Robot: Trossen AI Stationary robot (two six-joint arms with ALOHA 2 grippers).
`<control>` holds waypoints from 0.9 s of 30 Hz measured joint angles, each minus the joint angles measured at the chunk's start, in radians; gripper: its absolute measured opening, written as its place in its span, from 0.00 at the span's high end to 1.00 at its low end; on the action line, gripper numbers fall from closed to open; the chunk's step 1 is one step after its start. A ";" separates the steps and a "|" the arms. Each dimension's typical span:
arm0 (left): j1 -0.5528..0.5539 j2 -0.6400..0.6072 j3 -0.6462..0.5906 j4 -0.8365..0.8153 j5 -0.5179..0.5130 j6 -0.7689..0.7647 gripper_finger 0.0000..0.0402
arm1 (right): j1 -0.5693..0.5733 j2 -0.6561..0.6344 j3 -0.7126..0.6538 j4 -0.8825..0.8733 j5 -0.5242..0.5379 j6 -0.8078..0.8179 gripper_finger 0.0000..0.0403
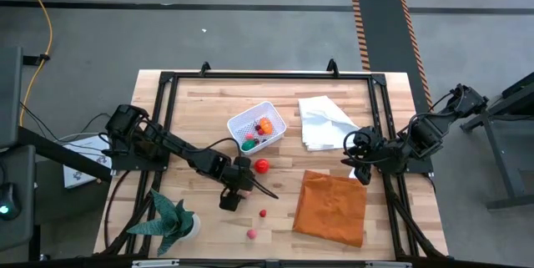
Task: Pick and placing Produce into tupperware
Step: Put the top apricot in the basket
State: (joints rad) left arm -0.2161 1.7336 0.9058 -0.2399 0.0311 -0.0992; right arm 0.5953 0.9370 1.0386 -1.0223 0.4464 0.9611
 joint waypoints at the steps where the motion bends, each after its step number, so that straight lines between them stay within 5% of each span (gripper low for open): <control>1: 0.000 0.000 0.000 0.004 0.001 -0.002 0.34 | 0.000 0.000 0.000 0.000 0.000 0.000 0.66; 18: 0.000 0.000 0.000 -0.025 0.002 -0.002 0.34 | 0.000 0.000 0.000 0.000 0.000 0.000 0.66; 27: 0.000 0.000 0.000 -0.025 0.010 -0.003 0.51 | 0.000 0.000 0.000 0.000 0.000 0.000 0.66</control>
State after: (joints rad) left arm -0.2161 1.7336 0.9056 -0.2645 0.0415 -0.1021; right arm 0.5953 0.9367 1.0386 -1.0222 0.4465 0.9607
